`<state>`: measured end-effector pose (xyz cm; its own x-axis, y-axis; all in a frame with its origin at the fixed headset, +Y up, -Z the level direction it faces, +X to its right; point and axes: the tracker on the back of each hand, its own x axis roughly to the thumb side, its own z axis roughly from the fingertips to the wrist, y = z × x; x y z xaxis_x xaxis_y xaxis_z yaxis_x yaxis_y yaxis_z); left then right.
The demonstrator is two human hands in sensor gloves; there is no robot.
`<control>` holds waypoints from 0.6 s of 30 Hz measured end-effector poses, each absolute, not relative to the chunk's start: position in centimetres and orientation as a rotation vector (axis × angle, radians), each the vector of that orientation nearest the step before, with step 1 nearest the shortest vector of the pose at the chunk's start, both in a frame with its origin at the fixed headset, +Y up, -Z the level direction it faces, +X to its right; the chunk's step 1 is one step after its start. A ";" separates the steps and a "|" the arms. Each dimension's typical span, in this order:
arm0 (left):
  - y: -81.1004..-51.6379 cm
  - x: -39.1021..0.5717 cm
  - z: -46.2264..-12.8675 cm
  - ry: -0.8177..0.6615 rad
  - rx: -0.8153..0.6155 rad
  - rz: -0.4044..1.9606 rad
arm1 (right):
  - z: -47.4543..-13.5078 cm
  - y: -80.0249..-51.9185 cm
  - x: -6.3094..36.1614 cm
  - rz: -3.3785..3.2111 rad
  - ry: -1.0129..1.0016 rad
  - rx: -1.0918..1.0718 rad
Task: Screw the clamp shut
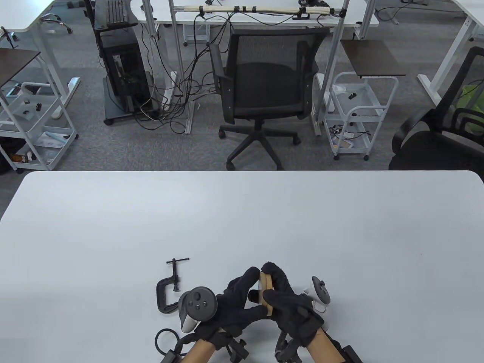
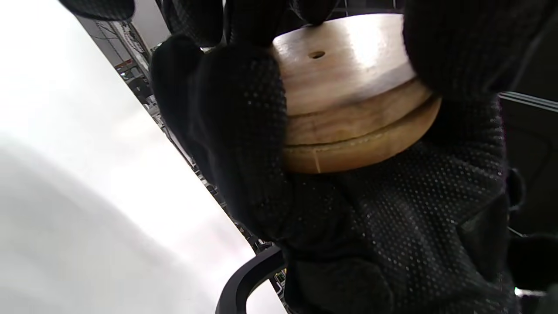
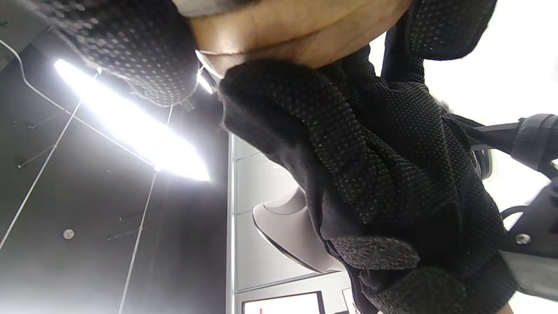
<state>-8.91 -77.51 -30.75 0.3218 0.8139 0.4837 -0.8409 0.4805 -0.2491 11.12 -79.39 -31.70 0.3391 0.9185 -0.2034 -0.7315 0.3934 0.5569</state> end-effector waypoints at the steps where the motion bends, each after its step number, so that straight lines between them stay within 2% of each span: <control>1: -77.3 -8.7 -30.6 -0.615 0.066 1.052 | -31.7 -79.2 11.1 1.125 0.543 0.403; 4: -77.0 -8.5 -30.5 -0.628 0.099 0.972 | -31.6 -79.0 11.2 1.199 0.510 0.400; 18: -77.2 -8.1 -30.4 -0.613 0.074 1.006 | -31.5 -79.4 11.4 1.198 0.491 0.353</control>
